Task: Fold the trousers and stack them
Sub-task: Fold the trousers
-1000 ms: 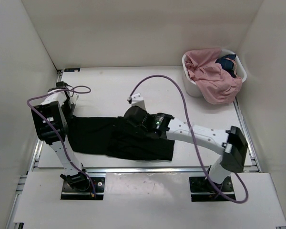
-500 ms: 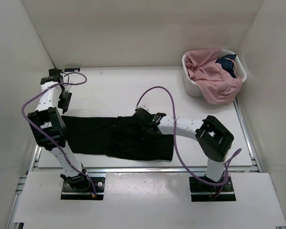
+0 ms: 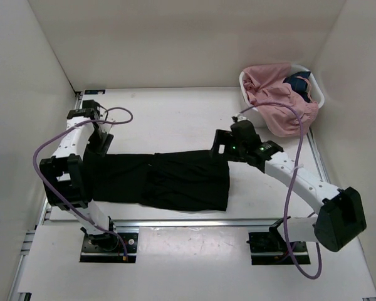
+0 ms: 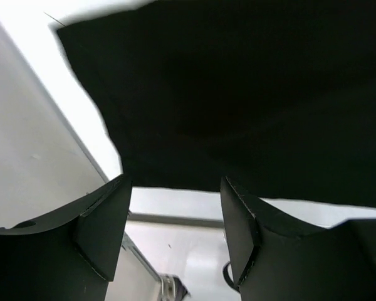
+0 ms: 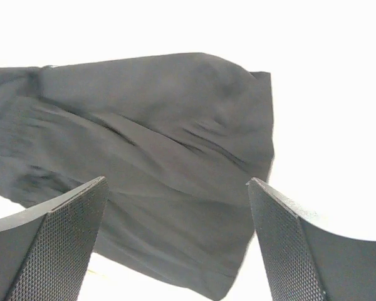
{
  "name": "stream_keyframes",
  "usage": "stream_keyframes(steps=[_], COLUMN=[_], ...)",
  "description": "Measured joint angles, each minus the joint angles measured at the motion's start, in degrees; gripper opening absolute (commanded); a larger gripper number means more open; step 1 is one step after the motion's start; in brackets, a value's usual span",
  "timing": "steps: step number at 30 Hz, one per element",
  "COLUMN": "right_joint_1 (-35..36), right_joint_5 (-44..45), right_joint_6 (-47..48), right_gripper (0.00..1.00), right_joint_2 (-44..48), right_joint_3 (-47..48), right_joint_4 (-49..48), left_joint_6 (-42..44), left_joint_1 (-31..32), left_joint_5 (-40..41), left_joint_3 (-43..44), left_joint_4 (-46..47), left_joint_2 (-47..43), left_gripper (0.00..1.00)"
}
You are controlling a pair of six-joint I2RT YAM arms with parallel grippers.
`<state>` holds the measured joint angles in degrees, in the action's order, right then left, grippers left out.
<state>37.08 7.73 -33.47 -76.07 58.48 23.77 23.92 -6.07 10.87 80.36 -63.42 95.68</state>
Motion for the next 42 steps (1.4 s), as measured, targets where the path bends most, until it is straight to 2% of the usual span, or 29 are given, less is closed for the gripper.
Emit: stream_keyframes(steps=[2,8,10,12,14,15,18,20,21,23,28,31,33,37,40,42], right_joint_1=[-3.5,-10.3,-12.2,-13.1,-13.1,-13.1,-13.1,-13.7,-14.0,-14.9,-22.5,-28.7,-31.7,-34.2,-32.7,-27.8], right_joint_5=[-3.3,-13.6,-17.3,-20.5,-24.1,-25.3,-27.1,-27.6,-27.6,-28.1,-30.5,-27.8,-25.5,-18.8,-12.7,-8.2], right_joint_6=[-0.8,-3.0,-4.3,-5.1,-5.9,-6.4,-8.0,-8.9,-9.3,-10.0,-10.8,-8.0,-5.2,0.0,1.6,0.9], right_gripper=[0.96,0.95,0.91,0.83,0.71,0.56,0.49,0.38,0.16,0.00,0.00,0.00,0.00,0.00,0.00,0.00], right_joint_2=[1.6,-2.3,-2.1,-2.7,-4.8,-5.9,-8.5,-8.8,-8.7,-8.7,-7.6,-2.5,1.2,4.6,5.2,4.8], right_joint_3=[-4.4,-18.0,-20.9,-21.8,-22.3,-22.3,-22.3,-22.6,-23.1,-24.3,-25.4,-22.5,-17.2,0.6,12.2,17.3], right_joint_4=[-1.0,-3.3,-6.1,-10.3,-13.9,-15.3,-16.2,-16.6,-17.0,-17.1,-14.4,-4.9,3.0,17.5,25.7,31.1], left_joint_6=[0.0,0.0,0.0,0.0,0.1,0.2,0.2,0.4,0.6,0.9,1.1,0.6,0.0,-1.4,-2.3,-2.9], left_joint_1=[-0.3,-0.9,-1.9,-3.3,-4.7,-5.4,-7.3,-8.3,-8.7,-9.4,-9.7,-8.6,-6.3,2.6,9.5,13.1], left_joint_5=[0.0,0.3,0.3,0.3,0.5,0.6,1.0,1.3,1.5,1.8,1.9,1.8,1.3,-0.7,-3.7,-5.4], left_joint_3=[-2.6,-3.6,-4.2,-5.0,-5.9,-6.4,-7.4,-7.8,-8.0,-8.5,-8.8,-8.8,-8.7,-7.2,-3.5,0.1], left_joint_4=[-0.4,0.8,1.2,1.6,2.2,2.4,3.0,3.4,3.7,4.2,4.7,4.9,5.1,5.2,4.9,4.8], left_joint_2=[0.2,0.2,0.2,0.2,0.2,0.2,0.2,0.2,0.2,0.2,0.2,0.6,1.6,6.9,12.3,15.6], left_gripper=[0.70,0.70,0.70,0.70,0.70,0.70,0.70,0.70,0.70,0.70,0.70,0.68,0.67,0.67,0.67,0.67])
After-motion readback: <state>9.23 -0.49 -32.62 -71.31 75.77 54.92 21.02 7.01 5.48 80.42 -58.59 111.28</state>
